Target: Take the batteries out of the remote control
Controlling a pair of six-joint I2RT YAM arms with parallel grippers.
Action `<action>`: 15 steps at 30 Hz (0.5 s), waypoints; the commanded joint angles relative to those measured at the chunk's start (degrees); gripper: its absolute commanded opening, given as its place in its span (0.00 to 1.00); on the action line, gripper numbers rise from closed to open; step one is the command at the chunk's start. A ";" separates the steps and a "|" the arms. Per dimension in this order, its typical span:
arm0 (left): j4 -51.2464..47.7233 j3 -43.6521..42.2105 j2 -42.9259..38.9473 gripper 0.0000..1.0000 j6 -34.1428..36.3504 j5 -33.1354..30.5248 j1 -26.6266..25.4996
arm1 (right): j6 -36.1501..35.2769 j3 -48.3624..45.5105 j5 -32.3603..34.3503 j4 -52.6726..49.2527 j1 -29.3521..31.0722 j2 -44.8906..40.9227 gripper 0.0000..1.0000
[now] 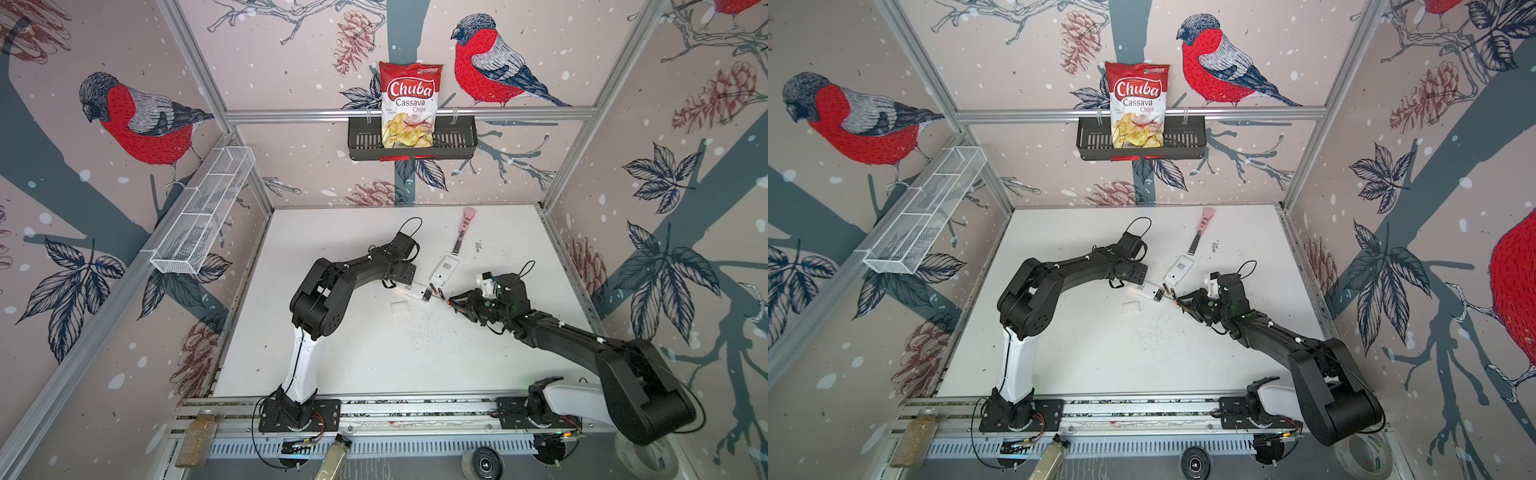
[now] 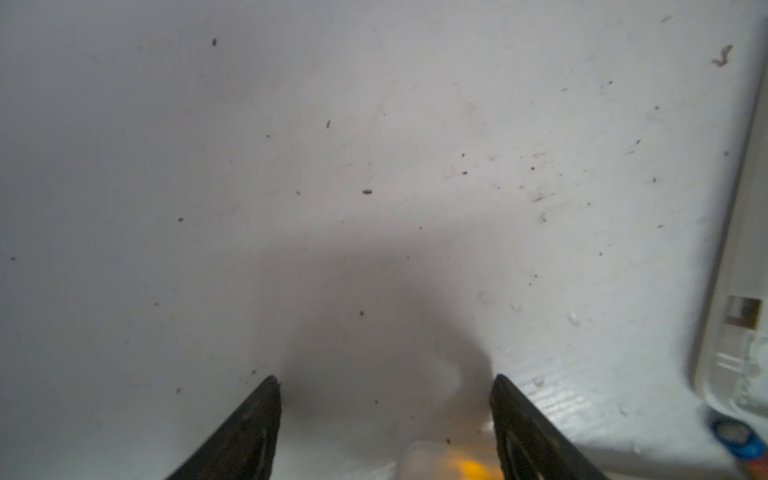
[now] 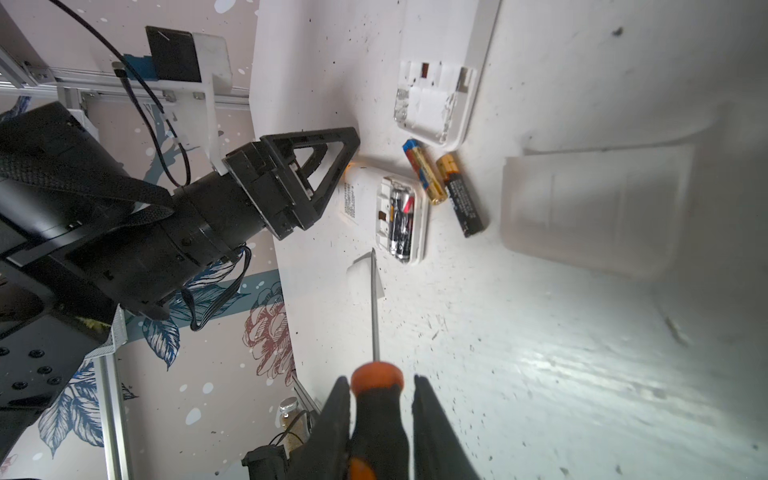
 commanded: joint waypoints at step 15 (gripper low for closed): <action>2.90 -9.74 -12.40 0.67 -0.69 4.91 0.46 | -22.75 16.52 -3.44 -18.64 -3.51 11.57 0.00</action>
